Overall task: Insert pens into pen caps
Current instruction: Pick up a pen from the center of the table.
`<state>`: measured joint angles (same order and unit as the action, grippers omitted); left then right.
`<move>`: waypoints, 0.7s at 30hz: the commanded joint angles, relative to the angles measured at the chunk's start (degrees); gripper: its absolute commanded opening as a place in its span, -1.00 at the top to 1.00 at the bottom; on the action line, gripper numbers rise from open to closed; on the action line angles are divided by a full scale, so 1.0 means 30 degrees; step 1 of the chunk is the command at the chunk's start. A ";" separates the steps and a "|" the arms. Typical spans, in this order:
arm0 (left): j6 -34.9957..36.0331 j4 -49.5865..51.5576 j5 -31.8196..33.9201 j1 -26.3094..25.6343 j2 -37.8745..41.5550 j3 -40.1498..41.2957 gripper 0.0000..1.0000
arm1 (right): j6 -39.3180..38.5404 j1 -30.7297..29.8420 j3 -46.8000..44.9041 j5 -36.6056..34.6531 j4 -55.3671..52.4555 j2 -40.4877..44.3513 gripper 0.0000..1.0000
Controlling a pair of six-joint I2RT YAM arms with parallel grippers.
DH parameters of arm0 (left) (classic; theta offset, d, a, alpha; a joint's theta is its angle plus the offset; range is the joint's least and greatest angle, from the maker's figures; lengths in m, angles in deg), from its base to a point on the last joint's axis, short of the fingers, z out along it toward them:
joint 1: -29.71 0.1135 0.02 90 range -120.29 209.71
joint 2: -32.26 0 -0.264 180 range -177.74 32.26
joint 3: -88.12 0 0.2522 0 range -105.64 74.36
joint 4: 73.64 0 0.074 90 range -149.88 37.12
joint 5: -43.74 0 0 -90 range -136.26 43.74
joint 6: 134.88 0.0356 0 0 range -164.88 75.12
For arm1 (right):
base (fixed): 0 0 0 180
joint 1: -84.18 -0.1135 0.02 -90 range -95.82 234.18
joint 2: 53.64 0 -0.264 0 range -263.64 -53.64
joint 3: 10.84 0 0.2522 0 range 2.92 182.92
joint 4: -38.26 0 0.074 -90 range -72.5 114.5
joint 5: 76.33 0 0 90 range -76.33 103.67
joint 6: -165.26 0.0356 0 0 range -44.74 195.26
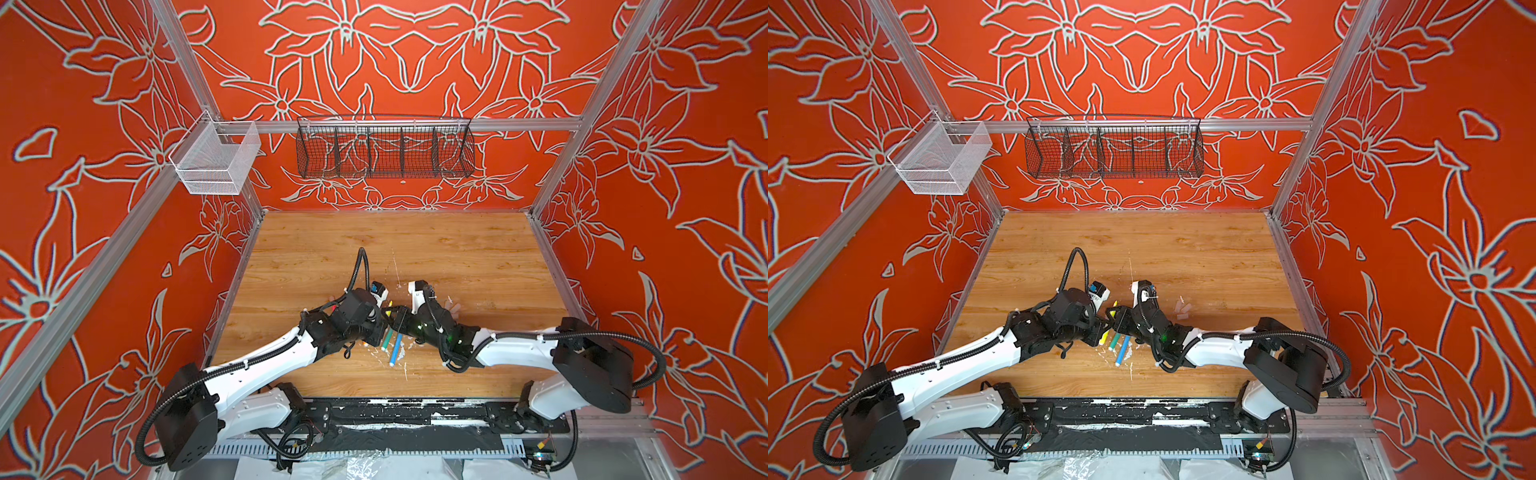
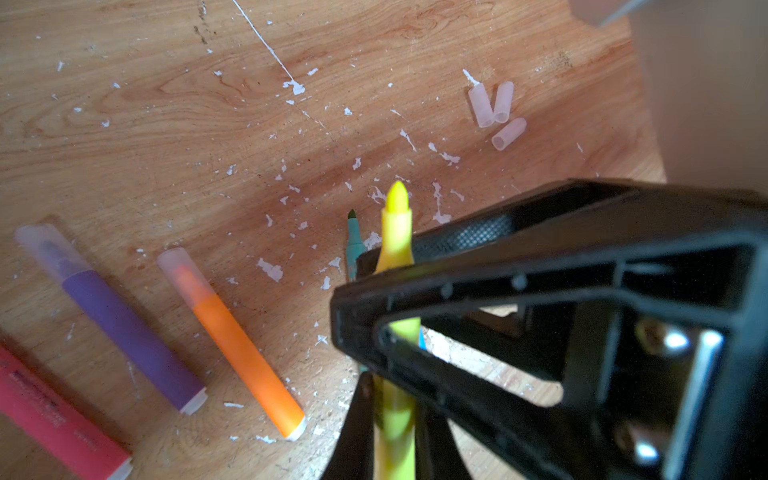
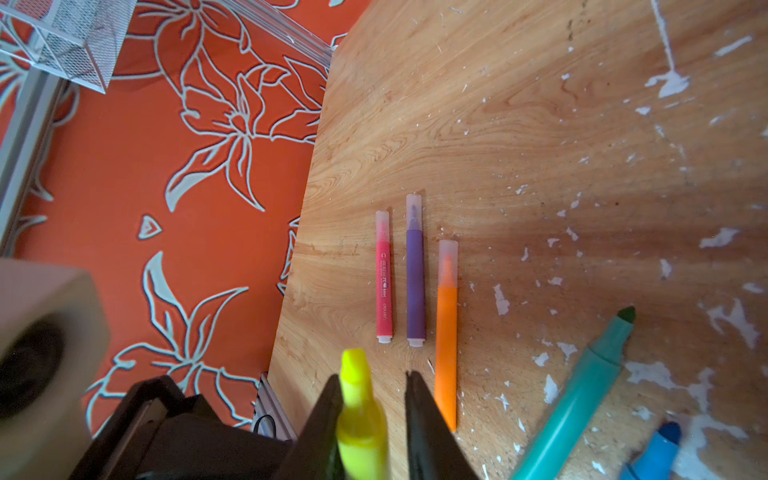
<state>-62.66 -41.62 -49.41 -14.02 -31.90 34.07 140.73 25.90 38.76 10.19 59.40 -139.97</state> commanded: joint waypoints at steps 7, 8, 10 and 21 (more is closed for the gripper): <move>0.0208 -0.0199 -0.0118 -0.0161 0.0022 0.0006 0.80 | 0.0350 -0.0275 0.0391 -0.0735 -0.0018 0.0269 0.83; 0.0204 -0.0198 -0.0090 -0.0160 0.0008 0.0011 0.73 | 0.0404 -0.0311 0.0375 -0.0764 0.0038 0.0240 0.84; 0.0128 -0.0227 0.0012 -0.0161 -0.0044 0.0061 0.68 | 0.0441 -0.0376 0.0375 -0.0750 0.0158 0.0254 0.85; 0.0060 0.0007 0.0443 -0.0143 -0.0547 -0.0143 0.66 | 0.0437 -0.0754 0.0598 -0.0772 0.0285 0.0185 0.88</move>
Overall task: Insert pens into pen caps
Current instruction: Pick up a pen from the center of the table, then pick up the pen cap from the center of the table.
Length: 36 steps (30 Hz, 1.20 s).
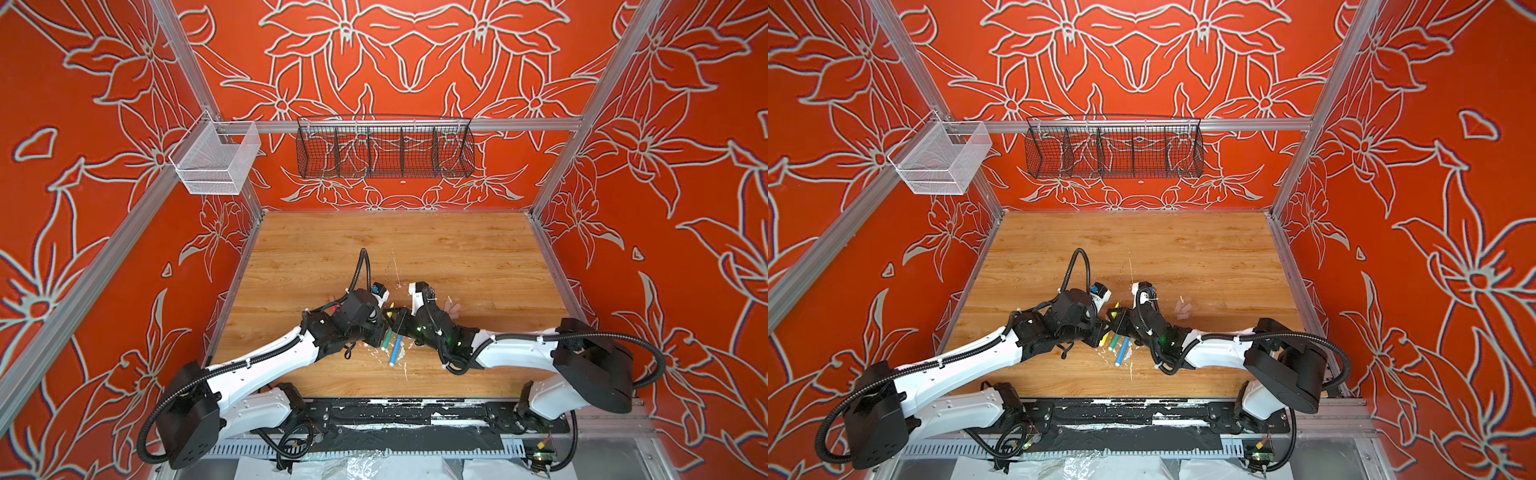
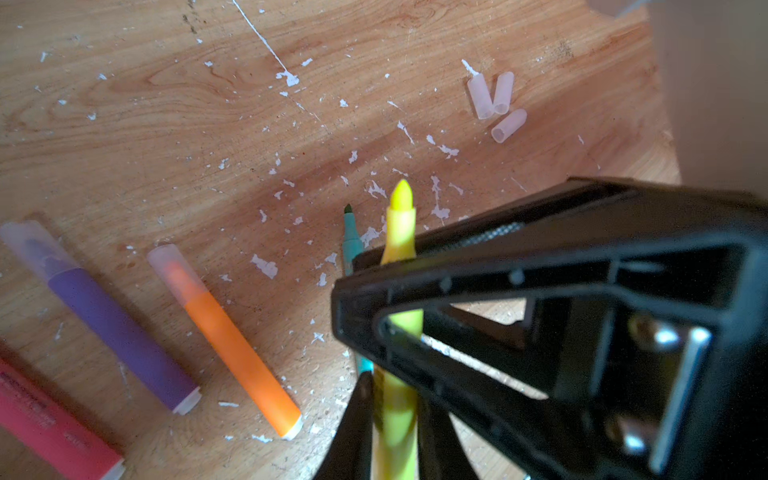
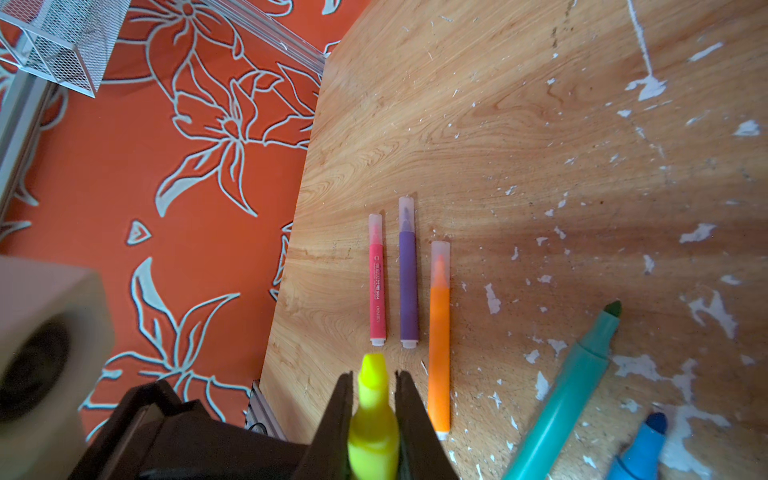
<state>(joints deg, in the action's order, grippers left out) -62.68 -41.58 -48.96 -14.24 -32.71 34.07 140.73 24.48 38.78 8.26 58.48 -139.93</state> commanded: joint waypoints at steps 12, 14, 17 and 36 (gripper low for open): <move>-0.0004 0.0124 0.0406 -0.0084 -0.0451 -0.0252 0.63 | 0.0427 -0.0543 0.0552 -0.0393 0.0510 0.0446 0.88; -0.0010 0.0055 0.0376 -0.0074 -0.0368 -0.0170 0.77 | 0.0525 -0.0575 0.0511 -0.0325 0.0618 0.0330 0.87; -0.0033 -0.0029 0.0226 -0.0074 -0.0191 -0.0124 1.00 | 0.0449 -0.0563 0.0614 -0.0190 0.0621 0.0203 0.68; -0.0614 -0.0518 0.2071 -0.0065 0.2965 0.1230 1.00 | -0.4169 -0.0362 0.0970 -0.8802 -1.3873 0.9888 -0.62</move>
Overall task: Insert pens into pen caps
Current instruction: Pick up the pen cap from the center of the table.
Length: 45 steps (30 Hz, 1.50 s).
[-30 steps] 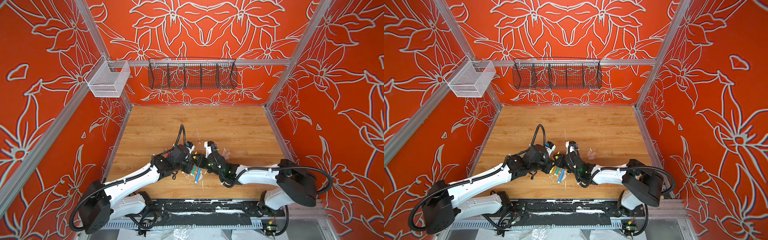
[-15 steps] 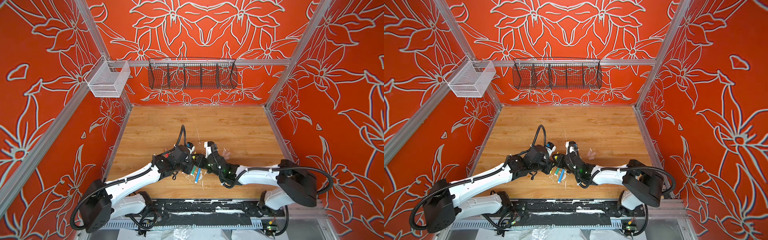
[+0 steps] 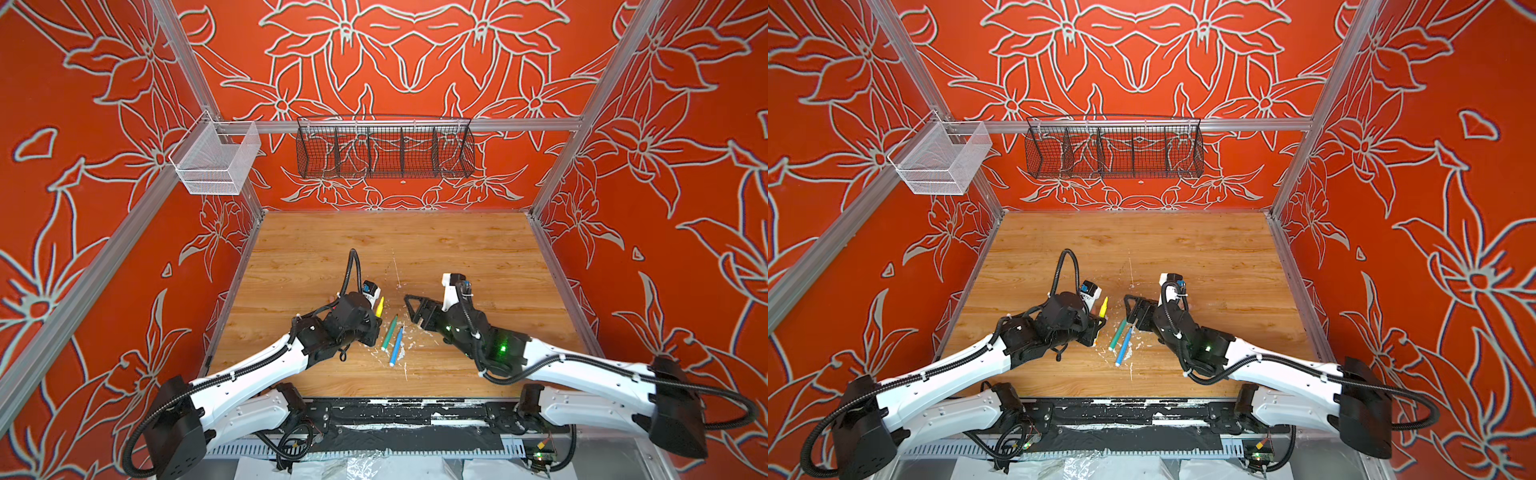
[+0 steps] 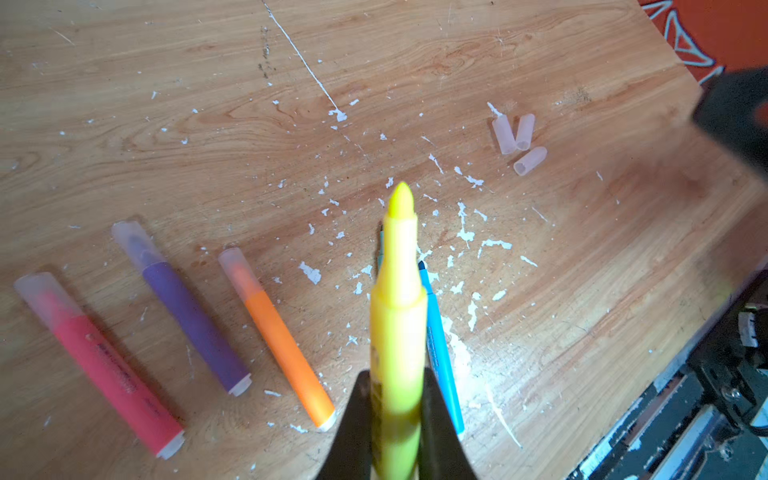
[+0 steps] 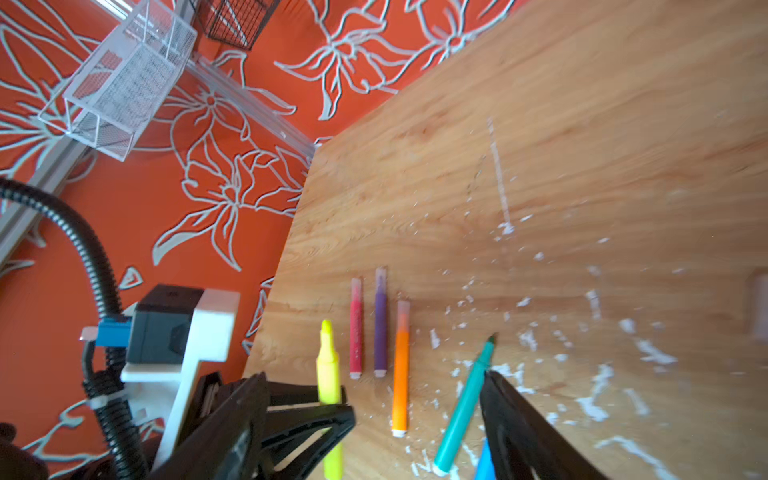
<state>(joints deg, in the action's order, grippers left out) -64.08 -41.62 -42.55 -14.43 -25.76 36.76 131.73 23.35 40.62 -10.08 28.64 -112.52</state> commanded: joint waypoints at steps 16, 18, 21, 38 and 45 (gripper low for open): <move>-0.0103 -0.1959 -0.0938 -0.0015 0.3827 0.2024 1.00 | -0.1577 0.3668 0.6858 0.1013 -1.3364 -0.3194 -0.11; -0.0174 -0.2109 -0.1206 -0.0016 0.3740 0.2073 1.00 | -0.1904 0.3777 0.6741 0.0261 -1.3363 -0.2853 -0.18; -0.0125 -0.2306 -0.1610 -0.0010 0.3550 0.2062 1.00 | -0.3521 0.4458 0.7610 -0.0918 -1.3422 -0.3437 -0.26; -0.3421 -1.1044 0.0723 0.0065 -0.1687 0.1540 1.00 | -0.5272 0.8300 0.8572 0.1341 -1.3211 -0.9629 -0.02; -0.3136 -1.0834 0.1188 0.0373 -0.2031 0.3118 1.00 | -0.5316 0.9846 0.9432 0.4162 -1.3510 -1.2663 0.12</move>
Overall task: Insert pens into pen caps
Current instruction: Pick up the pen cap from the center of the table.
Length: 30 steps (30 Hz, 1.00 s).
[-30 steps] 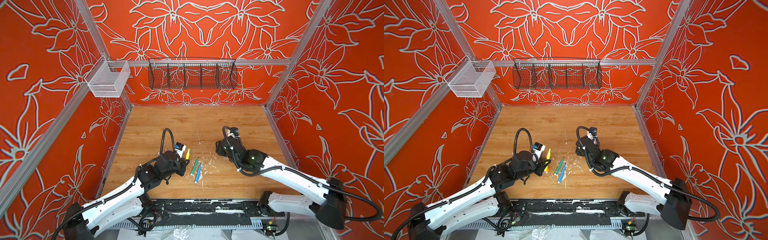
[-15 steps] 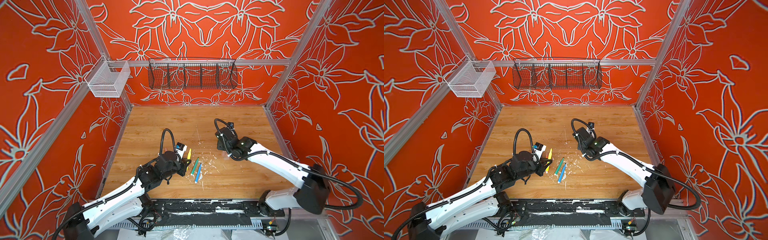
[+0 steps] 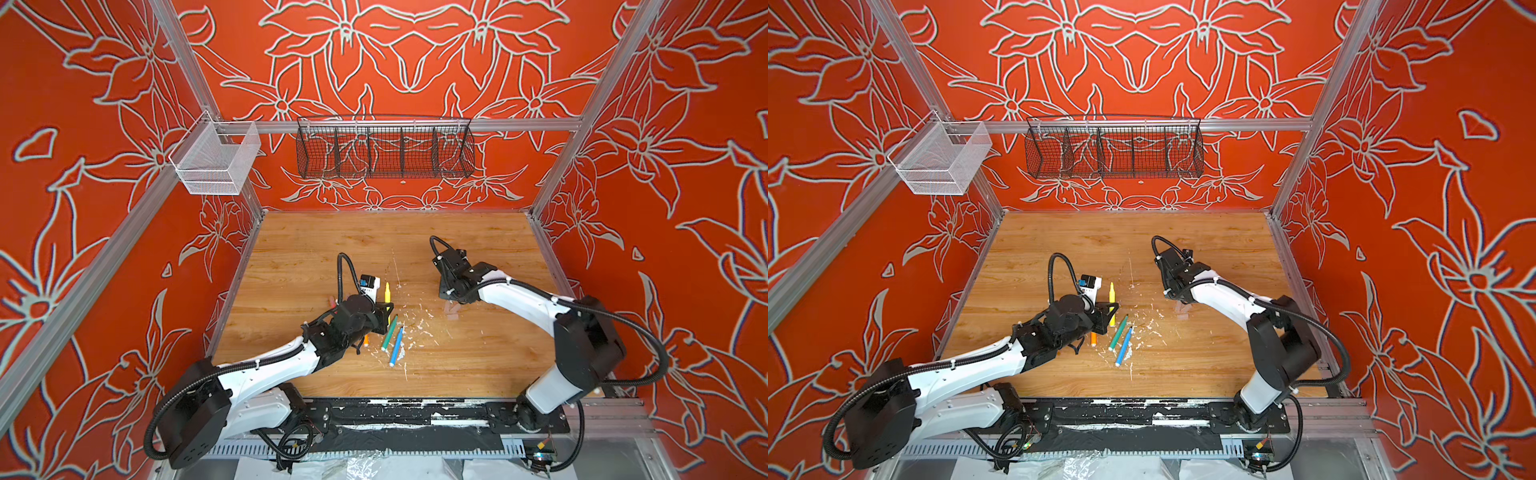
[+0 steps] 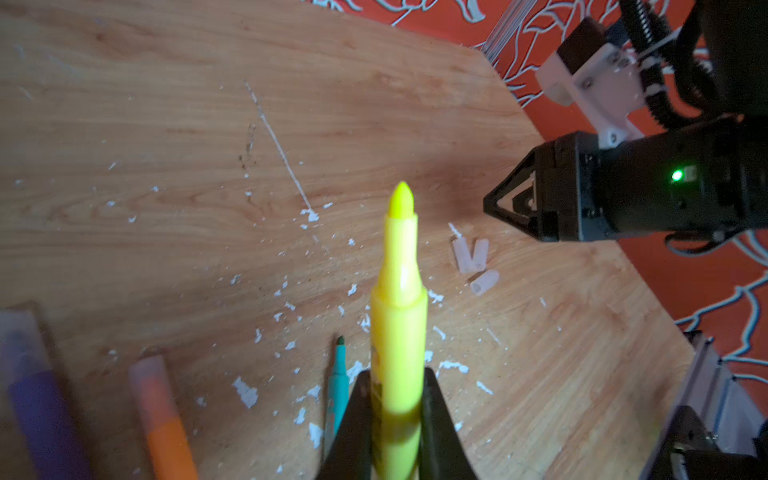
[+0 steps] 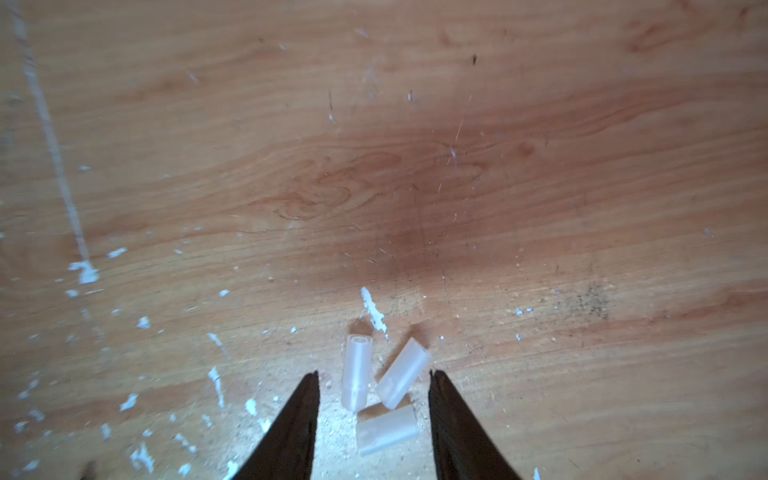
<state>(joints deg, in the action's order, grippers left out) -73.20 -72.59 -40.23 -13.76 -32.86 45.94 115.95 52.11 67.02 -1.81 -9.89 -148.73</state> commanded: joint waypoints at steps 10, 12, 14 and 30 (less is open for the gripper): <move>0.0236 -0.1346 -0.0480 0.0132 0.1281 0.0483 1.00 | -0.0124 0.0552 0.1252 0.2815 -0.0665 -0.2702 0.20; 0.0131 -0.1301 -0.0642 0.0132 0.1145 0.0344 1.00 | 0.0056 0.0598 0.1139 0.2974 -0.0579 -0.2978 0.20; 0.0100 -0.1202 -0.0831 0.0132 0.1019 0.0243 1.00 | 0.0331 0.0699 0.0979 0.3209 -0.0504 -0.3174 0.23; -0.0046 -0.0835 -0.0909 0.0132 0.0629 -0.0095 1.00 | 0.1582 0.1571 -0.0476 0.5812 0.1007 -0.4362 0.39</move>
<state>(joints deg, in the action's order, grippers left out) -72.83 -75.24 -42.53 -13.47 -30.39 47.21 118.35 55.76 67.52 11.41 -7.79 -157.74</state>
